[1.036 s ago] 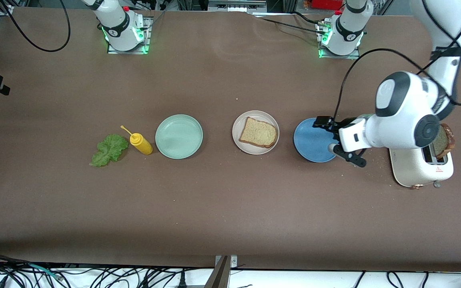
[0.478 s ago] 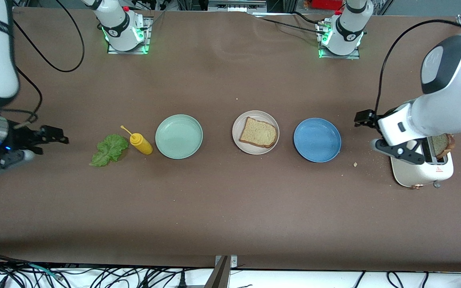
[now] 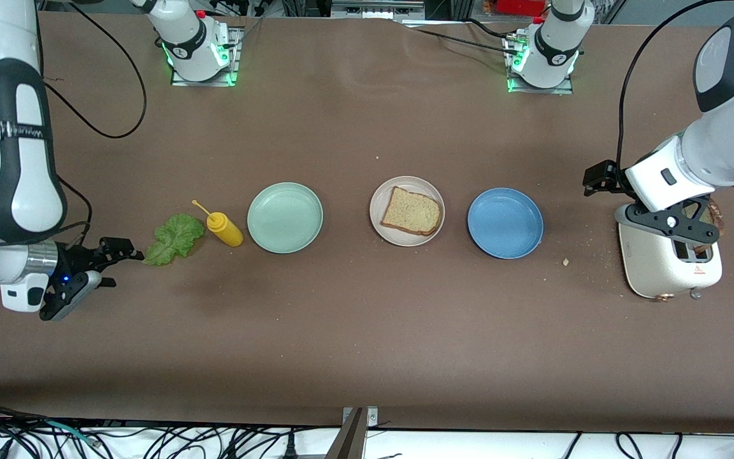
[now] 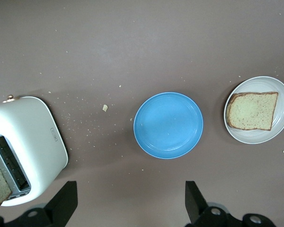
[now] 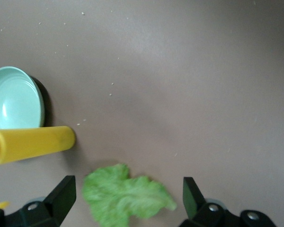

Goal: Make sandwich in beige plate with both arms
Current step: 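Reach the right gripper toward the yellow mustard bottle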

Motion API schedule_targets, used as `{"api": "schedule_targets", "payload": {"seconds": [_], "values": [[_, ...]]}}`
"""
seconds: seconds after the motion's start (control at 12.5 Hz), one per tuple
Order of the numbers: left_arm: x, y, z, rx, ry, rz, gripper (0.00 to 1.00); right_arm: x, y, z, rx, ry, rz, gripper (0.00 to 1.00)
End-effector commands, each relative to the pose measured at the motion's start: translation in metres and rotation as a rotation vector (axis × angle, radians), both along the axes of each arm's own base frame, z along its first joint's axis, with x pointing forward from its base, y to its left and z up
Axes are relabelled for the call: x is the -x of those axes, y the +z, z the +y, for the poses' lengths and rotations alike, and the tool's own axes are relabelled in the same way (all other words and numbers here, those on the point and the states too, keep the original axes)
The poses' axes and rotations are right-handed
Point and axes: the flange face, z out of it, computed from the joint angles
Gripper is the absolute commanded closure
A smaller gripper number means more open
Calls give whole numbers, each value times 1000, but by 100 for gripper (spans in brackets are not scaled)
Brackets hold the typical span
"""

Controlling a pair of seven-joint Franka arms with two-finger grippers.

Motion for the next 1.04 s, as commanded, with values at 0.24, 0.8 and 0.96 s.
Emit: {"api": "schedule_targets", "payload": {"seconds": [0.24,0.8,0.96], "values": [[1,6,12,-32,23,-13,0,20,-29,41,-479,452,-380,0],[1,7,13,-29,26,-14,0,87,-123,-1,-705,717,-643,0],[1,7,13,-29,26,-14,0,99,-147,-5,-735,747,-659,0]]}}
